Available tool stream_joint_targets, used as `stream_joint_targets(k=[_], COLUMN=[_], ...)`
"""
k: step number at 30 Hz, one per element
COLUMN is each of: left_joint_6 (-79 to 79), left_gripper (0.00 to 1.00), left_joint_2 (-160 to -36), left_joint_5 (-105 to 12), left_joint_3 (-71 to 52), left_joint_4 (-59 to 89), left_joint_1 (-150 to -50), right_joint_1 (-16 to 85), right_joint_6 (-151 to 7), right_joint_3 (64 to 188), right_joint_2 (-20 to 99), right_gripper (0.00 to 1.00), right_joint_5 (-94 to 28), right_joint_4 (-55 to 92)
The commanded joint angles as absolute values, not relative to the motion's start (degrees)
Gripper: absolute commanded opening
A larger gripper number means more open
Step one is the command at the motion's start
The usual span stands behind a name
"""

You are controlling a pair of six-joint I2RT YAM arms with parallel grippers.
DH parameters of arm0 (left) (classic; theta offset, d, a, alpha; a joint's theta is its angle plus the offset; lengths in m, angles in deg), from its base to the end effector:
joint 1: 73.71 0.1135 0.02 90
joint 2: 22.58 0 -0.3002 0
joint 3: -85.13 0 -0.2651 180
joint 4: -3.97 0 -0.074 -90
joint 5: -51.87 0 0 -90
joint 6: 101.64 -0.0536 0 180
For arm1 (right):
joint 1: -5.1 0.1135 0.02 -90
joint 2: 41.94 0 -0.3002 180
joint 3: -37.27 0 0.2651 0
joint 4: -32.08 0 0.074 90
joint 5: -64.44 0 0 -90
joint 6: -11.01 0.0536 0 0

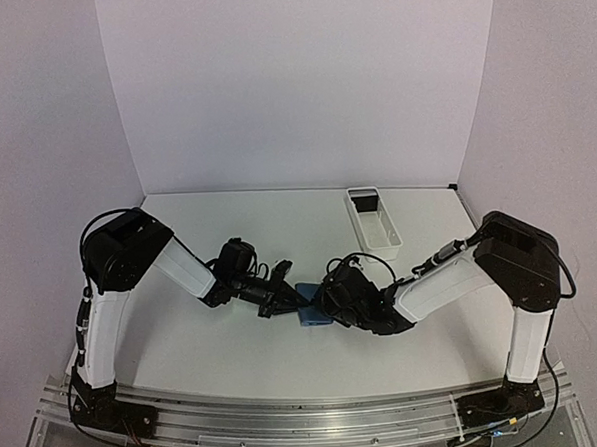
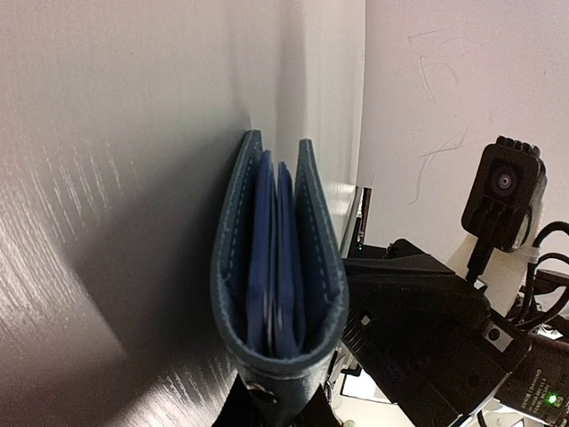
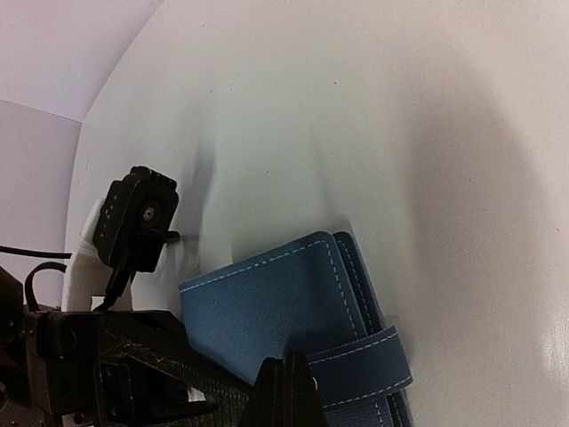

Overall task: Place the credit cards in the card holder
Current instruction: Close the card holder at the center of the board, then place the card holder at the center of the board.

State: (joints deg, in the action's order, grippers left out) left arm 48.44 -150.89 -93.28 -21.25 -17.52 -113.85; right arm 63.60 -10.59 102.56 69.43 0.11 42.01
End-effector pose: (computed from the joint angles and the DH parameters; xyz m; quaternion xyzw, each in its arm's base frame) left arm 0.3133 -0.3217 0.0754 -0.0819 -0.8061 0.5846 0.0421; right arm 0.2351 0.3392 0.1300 0.1752 0.8574 0.3064 0.3745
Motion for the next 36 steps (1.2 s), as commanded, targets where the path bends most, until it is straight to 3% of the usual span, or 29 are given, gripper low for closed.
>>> stream_joint_targets(k=[1,16,20,29,36], left_joint_6=[50.01,49.80,47.98,43.30,40.84], left_gripper=[0.00,0.00,0.00,0.00,0.00], left_joint_2=[-158.89,-159.84,-159.75,-160.18,-162.41], left_joint_5=[-87.80,-88.26,-87.63,-85.93,-88.09], left_joint_3=[-24.11,-23.43,-22.74,-18.99,-11.34], left_joint_4=[-6.07,-5.39,-3.40,4.91,11.78], left_joint_1=[-114.03,-113.52,-113.52,-113.63,-113.61], right_joint_1=[66.92,69.35,69.18,64.89,59.61], right_joint_6=[-5.37,-0.99,-7.26,-32.01,-40.66], right_joint_3=[97.48,92.63,95.27,118.63,123.66], right_joint_2=[74.51,80.40,75.23,59.37,47.63], right_gripper=[0.00,0.00,0.00,0.09,0.14], right_joint_5=[-6.96,-8.92,-8.20,0.57,4.45], right_joint_4=[31.28,41.42,38.47,15.72,9.35])
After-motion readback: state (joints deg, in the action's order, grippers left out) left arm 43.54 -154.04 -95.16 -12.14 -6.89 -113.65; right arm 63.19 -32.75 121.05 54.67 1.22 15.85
